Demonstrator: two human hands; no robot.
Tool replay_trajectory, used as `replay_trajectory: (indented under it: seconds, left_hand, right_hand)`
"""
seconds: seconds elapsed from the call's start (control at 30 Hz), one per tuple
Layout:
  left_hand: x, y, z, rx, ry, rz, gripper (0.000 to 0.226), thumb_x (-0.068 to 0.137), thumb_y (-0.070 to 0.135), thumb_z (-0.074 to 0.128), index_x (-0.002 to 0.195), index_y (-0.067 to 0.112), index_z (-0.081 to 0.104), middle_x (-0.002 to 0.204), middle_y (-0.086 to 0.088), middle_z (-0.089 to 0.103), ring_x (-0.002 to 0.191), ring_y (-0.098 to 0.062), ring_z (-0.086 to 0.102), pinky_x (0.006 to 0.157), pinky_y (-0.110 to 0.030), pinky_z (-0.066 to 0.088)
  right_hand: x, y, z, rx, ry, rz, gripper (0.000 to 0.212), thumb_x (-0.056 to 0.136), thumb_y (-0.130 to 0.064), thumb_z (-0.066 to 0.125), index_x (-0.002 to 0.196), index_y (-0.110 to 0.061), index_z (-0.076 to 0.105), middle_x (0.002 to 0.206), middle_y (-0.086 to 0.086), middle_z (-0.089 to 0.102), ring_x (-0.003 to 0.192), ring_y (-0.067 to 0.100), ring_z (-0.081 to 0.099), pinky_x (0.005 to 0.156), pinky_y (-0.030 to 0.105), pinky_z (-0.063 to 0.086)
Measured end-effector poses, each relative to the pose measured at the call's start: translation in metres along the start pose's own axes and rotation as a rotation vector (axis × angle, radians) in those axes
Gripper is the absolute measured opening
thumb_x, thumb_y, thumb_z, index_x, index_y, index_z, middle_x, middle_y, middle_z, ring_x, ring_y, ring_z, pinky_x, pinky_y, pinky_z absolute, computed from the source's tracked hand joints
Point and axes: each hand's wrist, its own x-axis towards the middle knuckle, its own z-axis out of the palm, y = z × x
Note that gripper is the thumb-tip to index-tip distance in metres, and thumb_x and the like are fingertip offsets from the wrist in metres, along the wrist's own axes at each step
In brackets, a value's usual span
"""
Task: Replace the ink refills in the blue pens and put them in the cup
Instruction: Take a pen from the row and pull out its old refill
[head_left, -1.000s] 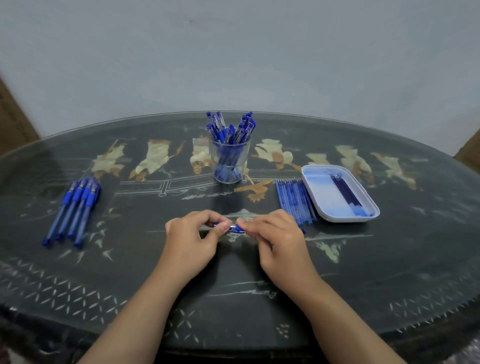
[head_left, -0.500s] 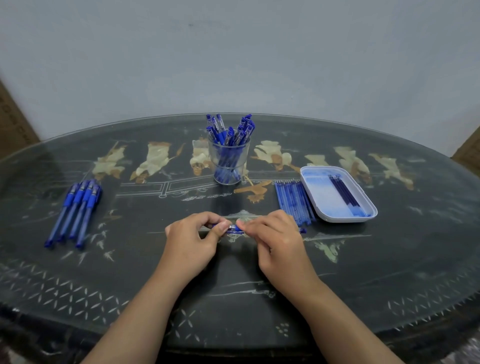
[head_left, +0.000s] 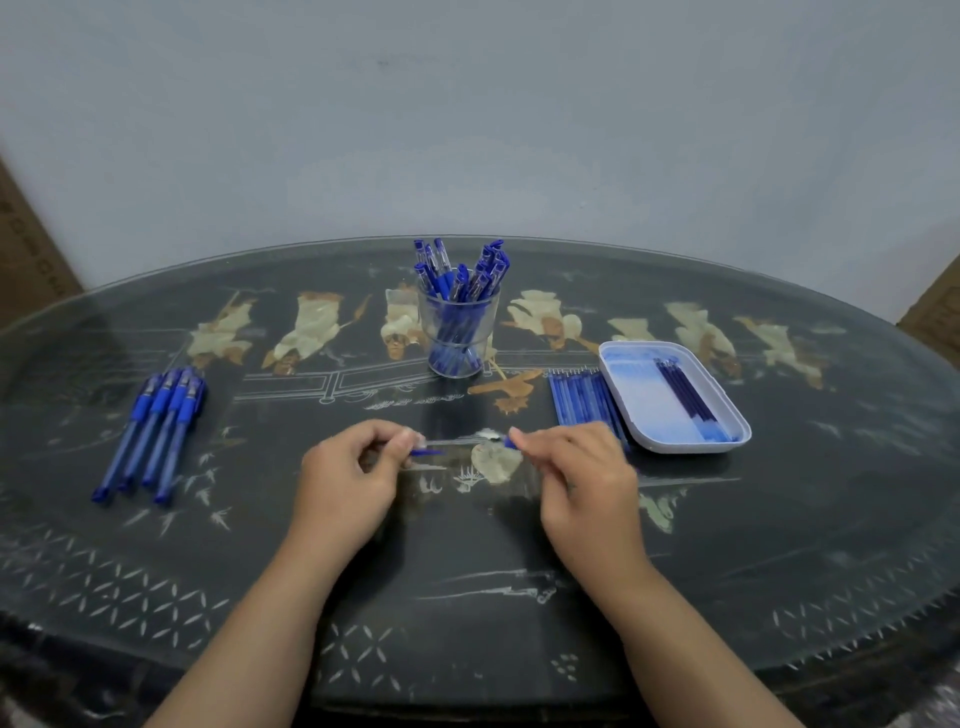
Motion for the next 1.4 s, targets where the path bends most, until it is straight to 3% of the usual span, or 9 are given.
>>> replay_trajectory:
  seconds: [0.23, 0.4, 0.5, 0.8, 0.93, 1.07, 1.23, 1.3, 1.4]
  left_hand:
    - [0.000, -0.001, 0.003, 0.124, -0.026, 0.102, 0.015, 0.088, 0.022, 0.070, 0.080, 0.035, 0.071, 0.080, 0.019, 0.069, 0.084, 0.009, 0.057, 0.068, -0.007, 0.036]
    - [0.002, -0.006, 0.006, 0.250, -0.080, 0.164, 0.022, 0.081, 0.023, 0.077, 0.079, 0.043, 0.068, 0.098, 0.037, 0.061, 0.100, 0.008, 0.055, 0.101, -0.046, 0.039]
    - [0.003, -0.009, 0.007, 0.329, -0.103, 0.196, 0.027, 0.079, 0.026, 0.079, 0.075, 0.047, 0.064, 0.088, 0.028, 0.066, 0.103, 0.005, 0.055, 0.101, -0.040, 0.030]
    - [0.001, -0.012, 0.007, 0.305, -0.128, 0.323, 0.027, 0.071, 0.043, 0.081, 0.093, 0.049, 0.067, 0.101, 0.032, 0.063, 0.116, 0.013, 0.046, 0.097, -0.032, 0.021]
    - [0.003, -0.015, 0.010, 0.226, -0.103, 0.410, 0.025, 0.071, 0.048, 0.069, 0.095, 0.045, 0.066, 0.095, 0.027, 0.066, 0.106, 0.009, 0.054, 0.096, -0.038, 0.031]
    - [0.001, -0.014, 0.014, 0.236, -0.073, 0.415, 0.002, 0.078, 0.038, 0.066, 0.076, 0.038, 0.065, 0.083, 0.021, 0.066, 0.094, 0.006, 0.056, 0.091, -0.026, 0.024]
    - [-0.002, -0.014, 0.014, 0.380, -0.080, 0.423, 0.030, 0.092, 0.053, 0.034, 0.068, 0.041, 0.046, 0.075, 0.020, 0.056, 0.087, 0.003, 0.052, 0.089, -0.020, 0.019]
    - [-0.003, -0.010, 0.014, 0.355, -0.079, 0.394, 0.040, 0.091, 0.061, 0.029, 0.074, 0.037, 0.056, 0.083, 0.020, 0.059, 0.096, 0.005, 0.050, 0.093, -0.018, 0.016]
    - [0.000, -0.009, 0.012, 0.251, -0.121, 0.392, 0.025, 0.080, 0.062, 0.052, 0.096, 0.045, 0.060, 0.101, 0.028, 0.062, 0.109, 0.010, 0.049, 0.101, -0.018, 0.020]
  right_hand:
    - [0.002, -0.001, 0.003, 0.061, -0.141, 0.077, 0.022, 0.088, -0.020, 0.067, 0.108, -0.023, 0.076, 0.090, -0.010, 0.071, 0.085, 0.012, 0.062, 0.079, 0.031, 0.051]
    - [0.003, -0.003, 0.004, 0.142, -0.160, 0.134, 0.019, 0.085, -0.026, 0.071, 0.102, -0.022, 0.078, 0.086, -0.010, 0.066, 0.080, 0.006, 0.063, 0.073, 0.028, 0.054]
    - [0.002, -0.002, 0.004, 0.112, -0.189, 0.118, 0.017, 0.084, -0.024, 0.073, 0.101, -0.023, 0.078, 0.085, -0.012, 0.065, 0.078, 0.005, 0.062, 0.071, 0.029, 0.054]
    - [0.001, 0.000, 0.006, 0.060, -0.214, 0.081, 0.017, 0.082, -0.018, 0.075, 0.098, -0.022, 0.075, 0.089, -0.013, 0.066, 0.082, 0.008, 0.062, 0.075, 0.038, 0.056]
    - [0.002, -0.002, 0.007, 0.074, -0.229, 0.050, 0.015, 0.082, -0.016, 0.074, 0.097, -0.020, 0.076, 0.090, -0.011, 0.067, 0.084, 0.009, 0.062, 0.074, 0.037, 0.055]
    - [0.001, -0.003, 0.007, 0.050, -0.206, 0.001, 0.012, 0.083, -0.015, 0.073, 0.095, -0.017, 0.075, 0.090, -0.009, 0.067, 0.084, 0.011, 0.061, 0.074, 0.037, 0.054]
    - [0.000, -0.005, 0.007, 0.053, -0.182, -0.032, 0.010, 0.086, -0.016, 0.072, 0.096, -0.017, 0.074, 0.090, -0.009, 0.066, 0.083, 0.012, 0.060, 0.073, 0.038, 0.052]
    - [0.000, -0.005, 0.007, 0.061, -0.172, -0.027, 0.010, 0.089, -0.020, 0.070, 0.097, -0.017, 0.074, 0.091, -0.009, 0.065, 0.083, 0.012, 0.060, 0.073, 0.039, 0.052]
    - [0.000, -0.005, 0.008, 0.053, -0.160, -0.015, 0.014, 0.091, -0.025, 0.065, 0.098, -0.017, 0.074, 0.092, -0.009, 0.064, 0.084, 0.013, 0.061, 0.073, 0.039, 0.052]
